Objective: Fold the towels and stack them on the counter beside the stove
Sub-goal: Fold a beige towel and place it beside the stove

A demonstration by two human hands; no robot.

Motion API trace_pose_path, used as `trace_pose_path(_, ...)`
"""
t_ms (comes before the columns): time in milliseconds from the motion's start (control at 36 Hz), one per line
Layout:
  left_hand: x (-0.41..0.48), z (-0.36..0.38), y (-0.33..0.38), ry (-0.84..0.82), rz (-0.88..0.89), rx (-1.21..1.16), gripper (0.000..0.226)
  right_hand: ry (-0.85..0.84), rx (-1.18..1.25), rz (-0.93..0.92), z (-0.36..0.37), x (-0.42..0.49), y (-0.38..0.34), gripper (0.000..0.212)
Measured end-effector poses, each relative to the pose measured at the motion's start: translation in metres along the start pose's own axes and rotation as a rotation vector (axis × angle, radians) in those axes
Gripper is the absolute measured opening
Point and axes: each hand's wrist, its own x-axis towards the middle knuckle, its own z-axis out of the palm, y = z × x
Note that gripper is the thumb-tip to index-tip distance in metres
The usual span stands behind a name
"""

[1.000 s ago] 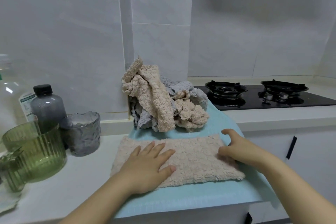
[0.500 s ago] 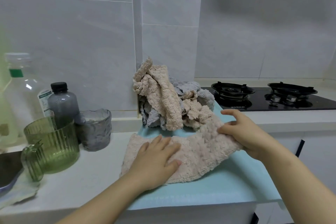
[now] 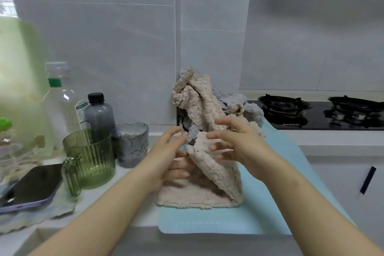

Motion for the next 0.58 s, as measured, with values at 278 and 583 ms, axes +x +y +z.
trace_pose_path(278, 0.014, 0.017, -0.010, -0.050, -0.036, 0.249, 0.032, 0.138, -0.083, -0.023, -0.010, -0.003, 0.023, 0.019)
trace_pose_path(583, 0.012, -0.011, -0.013, 0.062, 0.080, 0.298, 0.033, 0.204, -0.154, -0.061, -0.016, -0.002, 0.029, 0.019)
